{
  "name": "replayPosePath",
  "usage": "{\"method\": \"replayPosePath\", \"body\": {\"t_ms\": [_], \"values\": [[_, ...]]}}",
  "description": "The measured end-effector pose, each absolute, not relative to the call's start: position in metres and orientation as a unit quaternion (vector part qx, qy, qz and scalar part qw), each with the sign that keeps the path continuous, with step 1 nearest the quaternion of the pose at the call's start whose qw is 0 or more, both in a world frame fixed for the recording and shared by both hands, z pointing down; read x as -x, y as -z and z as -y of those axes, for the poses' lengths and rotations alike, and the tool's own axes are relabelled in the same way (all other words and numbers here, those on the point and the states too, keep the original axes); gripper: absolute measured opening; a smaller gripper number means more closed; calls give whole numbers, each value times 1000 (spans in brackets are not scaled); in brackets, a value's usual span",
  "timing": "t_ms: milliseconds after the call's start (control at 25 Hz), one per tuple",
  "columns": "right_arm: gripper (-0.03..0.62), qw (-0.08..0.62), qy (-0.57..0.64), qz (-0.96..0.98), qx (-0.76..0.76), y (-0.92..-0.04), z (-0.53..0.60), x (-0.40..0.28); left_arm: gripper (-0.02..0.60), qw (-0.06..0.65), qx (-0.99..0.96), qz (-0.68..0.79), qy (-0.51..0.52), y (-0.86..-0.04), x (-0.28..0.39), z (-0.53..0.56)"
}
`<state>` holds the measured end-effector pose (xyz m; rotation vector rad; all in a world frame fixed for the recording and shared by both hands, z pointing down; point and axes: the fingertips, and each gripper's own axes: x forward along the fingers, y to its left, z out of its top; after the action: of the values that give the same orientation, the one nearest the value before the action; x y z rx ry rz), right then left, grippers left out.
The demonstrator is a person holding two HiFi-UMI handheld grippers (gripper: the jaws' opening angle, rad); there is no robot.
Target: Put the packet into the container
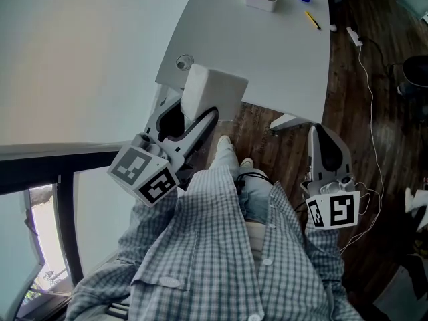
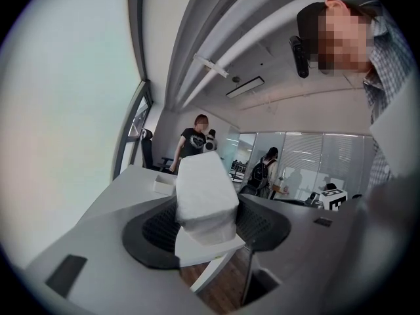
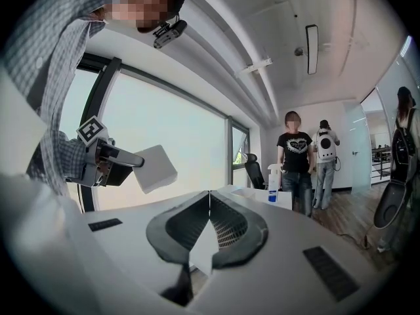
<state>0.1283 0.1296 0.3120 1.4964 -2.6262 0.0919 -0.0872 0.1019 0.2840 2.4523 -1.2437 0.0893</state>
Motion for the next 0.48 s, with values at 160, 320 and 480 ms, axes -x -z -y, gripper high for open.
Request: {"method": "replayPosePath", "body": {"t_ms": [160, 320, 480], "values": [[12, 58, -33, 862, -502, -313, -124, -131, 259, 195, -877, 439, -32, -283, 86, -93], [12, 63, -27, 860, -506, -313, -116, -131, 259, 201, -878, 433, -25, -285, 85, -78], [12, 65, -32, 851, -520, -315, -107, -137, 259, 217, -881, 420, -8, -285, 80, -62]]}}
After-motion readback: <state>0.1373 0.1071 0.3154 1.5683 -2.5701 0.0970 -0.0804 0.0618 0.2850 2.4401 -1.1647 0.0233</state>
